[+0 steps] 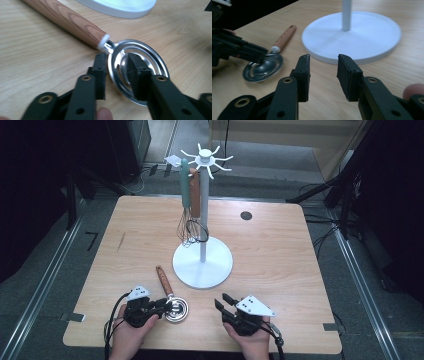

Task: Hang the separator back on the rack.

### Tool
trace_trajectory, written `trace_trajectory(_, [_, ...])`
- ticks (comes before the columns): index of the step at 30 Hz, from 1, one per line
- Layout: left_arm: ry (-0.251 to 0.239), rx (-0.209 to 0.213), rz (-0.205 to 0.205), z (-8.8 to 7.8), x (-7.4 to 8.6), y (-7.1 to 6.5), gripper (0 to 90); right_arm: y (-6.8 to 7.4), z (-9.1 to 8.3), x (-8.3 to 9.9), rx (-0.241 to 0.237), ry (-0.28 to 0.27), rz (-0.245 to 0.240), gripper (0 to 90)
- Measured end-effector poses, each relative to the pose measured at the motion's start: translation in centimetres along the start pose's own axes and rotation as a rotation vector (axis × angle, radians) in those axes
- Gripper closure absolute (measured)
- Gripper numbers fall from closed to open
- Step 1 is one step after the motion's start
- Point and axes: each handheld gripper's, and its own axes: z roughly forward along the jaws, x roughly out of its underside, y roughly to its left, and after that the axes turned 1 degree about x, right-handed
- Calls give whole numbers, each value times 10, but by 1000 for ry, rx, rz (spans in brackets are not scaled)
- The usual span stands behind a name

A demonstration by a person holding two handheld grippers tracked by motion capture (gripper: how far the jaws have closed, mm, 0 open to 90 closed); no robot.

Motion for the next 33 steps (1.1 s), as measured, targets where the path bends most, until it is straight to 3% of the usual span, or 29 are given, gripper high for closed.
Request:
trace_trajectory(5, [3, 12, -12, 3, 2, -10, 719, 22, 13, 5, -69, 46, -1, 680])
trace_trajectory(8, [5, 28, 0, 7, 4, -19, 694, 29, 19, 9, -83, 69, -11, 696])
trace_trajectory(15, [18, 85, 30, 18, 8, -42, 676, 30, 20, 10, -71, 106, -4, 869])
trace_trajectory(18, [23, 136, 57, 23, 9, -51, 609, 30, 20, 11, -45, 135, -2, 896])
trace_trajectory(21, [24, 154, 85, 24, 10, -56, 584, 33, 20, 14, -23, 182, 3, 900])
trace_trajectory(27, [-10, 144, 68, 13, 7, -41, 613, 34, 23, 18, -56, 250, -2, 900])
trace_trajectory(33, [-13, 104, 43, 3, 4, -24, 796, 32, 22, 19, -34, 257, -48, 898])
